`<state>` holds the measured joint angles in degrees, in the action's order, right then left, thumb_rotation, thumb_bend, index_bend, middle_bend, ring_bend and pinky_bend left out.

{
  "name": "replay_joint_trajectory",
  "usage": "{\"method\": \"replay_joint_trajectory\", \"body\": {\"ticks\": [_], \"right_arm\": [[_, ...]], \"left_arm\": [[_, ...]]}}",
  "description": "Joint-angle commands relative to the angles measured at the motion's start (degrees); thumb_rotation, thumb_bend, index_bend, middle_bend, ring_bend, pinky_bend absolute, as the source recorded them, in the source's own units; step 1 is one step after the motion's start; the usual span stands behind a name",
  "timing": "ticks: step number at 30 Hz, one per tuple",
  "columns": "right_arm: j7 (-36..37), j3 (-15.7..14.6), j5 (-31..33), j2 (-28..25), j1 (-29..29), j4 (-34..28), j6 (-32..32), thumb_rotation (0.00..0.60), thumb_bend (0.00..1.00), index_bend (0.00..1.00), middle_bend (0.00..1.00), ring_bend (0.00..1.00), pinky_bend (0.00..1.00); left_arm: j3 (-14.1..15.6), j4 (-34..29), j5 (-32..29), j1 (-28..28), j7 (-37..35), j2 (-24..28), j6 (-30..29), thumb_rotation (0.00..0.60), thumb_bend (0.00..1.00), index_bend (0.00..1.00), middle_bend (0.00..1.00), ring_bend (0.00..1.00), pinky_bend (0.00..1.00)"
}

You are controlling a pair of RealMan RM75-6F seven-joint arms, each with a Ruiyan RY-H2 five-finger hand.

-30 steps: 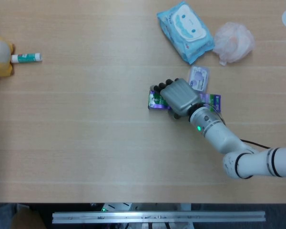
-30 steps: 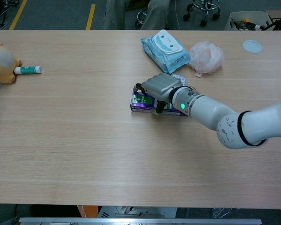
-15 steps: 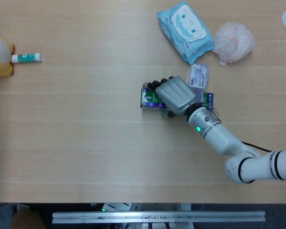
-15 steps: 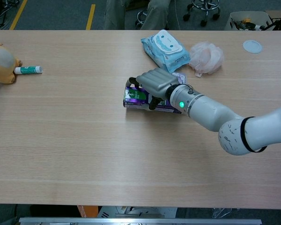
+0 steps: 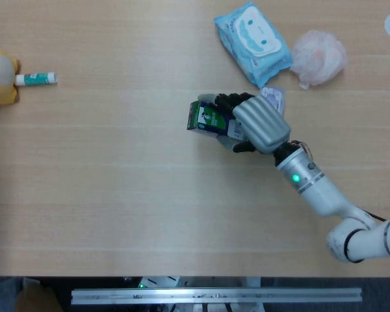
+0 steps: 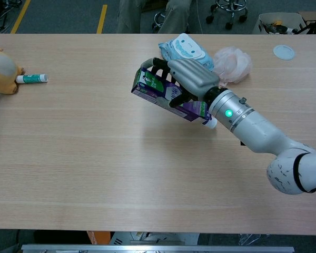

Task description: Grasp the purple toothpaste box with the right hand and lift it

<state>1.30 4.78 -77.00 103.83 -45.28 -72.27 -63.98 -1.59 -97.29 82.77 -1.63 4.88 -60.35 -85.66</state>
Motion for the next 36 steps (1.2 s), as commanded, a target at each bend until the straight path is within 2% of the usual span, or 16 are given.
{"method": "replay_joint_trajectory", "body": {"ticks": [1,8,12,16,20,23,25,27,29,32,36], "right_arm": [[6.60,-0.36,-3.67,2.45,2.73,5.43,-3.61,0.600,0.37,0.36,0.39,0.39,0.55],[8.62,0.17,-4.58,2.85,3.21,7.90,-2.38,0.600,0.36,0.37,0.39,0.39,0.55],[7.60,2.07,-4.55,1.54,1.15,5.58,0.84,0.600,0.36,0.37,0.39,0.39,0.55],[1.29,3.13,-1.64,-1.18,-2.09,1.54,9.28,0.600,0.36,0.36,0.39,0.39,0.55],[-6.36,4.81,4.13,-3.55,-5.66,-2.68,18.07,0.600,0.35,0.36,0.39,0.37,0.53],[-12.15,5.81,9.16,-4.35,-7.81,-4.58,22.05,0.600,0.35,0.34,0.36,0.34,0.45],[-16.46,5.68,12.81,-4.86,-8.92,-5.59,23.71,0.600,0.35,0.25,0.32,0.30,0.35],[-19.98,5.20,16.01,-5.46,-9.50,-6.97,24.14,0.600,0.35,0.12,0.24,0.25,0.24],[-21.77,4.70,18.46,-5.90,-9.34,-8.45,23.61,0.600,0.35,0.03,0.19,0.20,0.18],[-22.62,3.95,19.58,-6.78,-7.99,-10.78,20.85,0.600,0.35,0.00,0.12,0.14,0.13],[-20.94,3.47,16.56,-9.52,-4.76,-14.83,15.14,0.600,0.35,0.00,0.09,0.12,0.12]], "left_arm": [[0.00,0.05,-0.27,0.01,0.12,-0.04,0.18,0.600,0.33,0.06,0.10,0.10,0.13],[0.03,-0.50,-0.34,-0.12,0.74,0.00,0.45,0.600,0.33,0.06,0.10,0.10,0.13],[-0.01,-0.82,-0.30,-0.34,1.15,-0.01,0.70,0.600,0.33,0.06,0.10,0.10,0.13],[0.03,-1.32,-0.38,-0.33,1.32,0.15,0.77,0.600,0.33,0.06,0.10,0.10,0.13],[0.11,-1.87,-0.51,-0.20,1.41,0.62,0.72,0.600,0.33,0.06,0.10,0.10,0.13],[0.18,-2.15,-0.48,-0.03,1.36,0.90,0.51,0.600,0.33,0.06,0.10,0.10,0.13],[0.25,-2.21,-0.31,0.11,1.14,1.01,0.30,0.600,0.33,0.06,0.10,0.10,0.13],[0.31,-2.15,-0.23,0.22,0.94,1.02,0.17,0.600,0.33,0.06,0.10,0.10,0.13],[0.38,-2.01,-0.26,0.29,0.73,0.95,0.21,0.600,0.33,0.06,0.10,0.10,0.13],[0.45,-1.72,-0.27,0.33,0.33,0.78,0.31,0.600,0.33,0.06,0.10,0.11,0.13],[0.37,-1.07,0.13,0.07,-0.27,0.58,0.50,0.600,0.33,0.06,0.10,0.11,0.13]]}}
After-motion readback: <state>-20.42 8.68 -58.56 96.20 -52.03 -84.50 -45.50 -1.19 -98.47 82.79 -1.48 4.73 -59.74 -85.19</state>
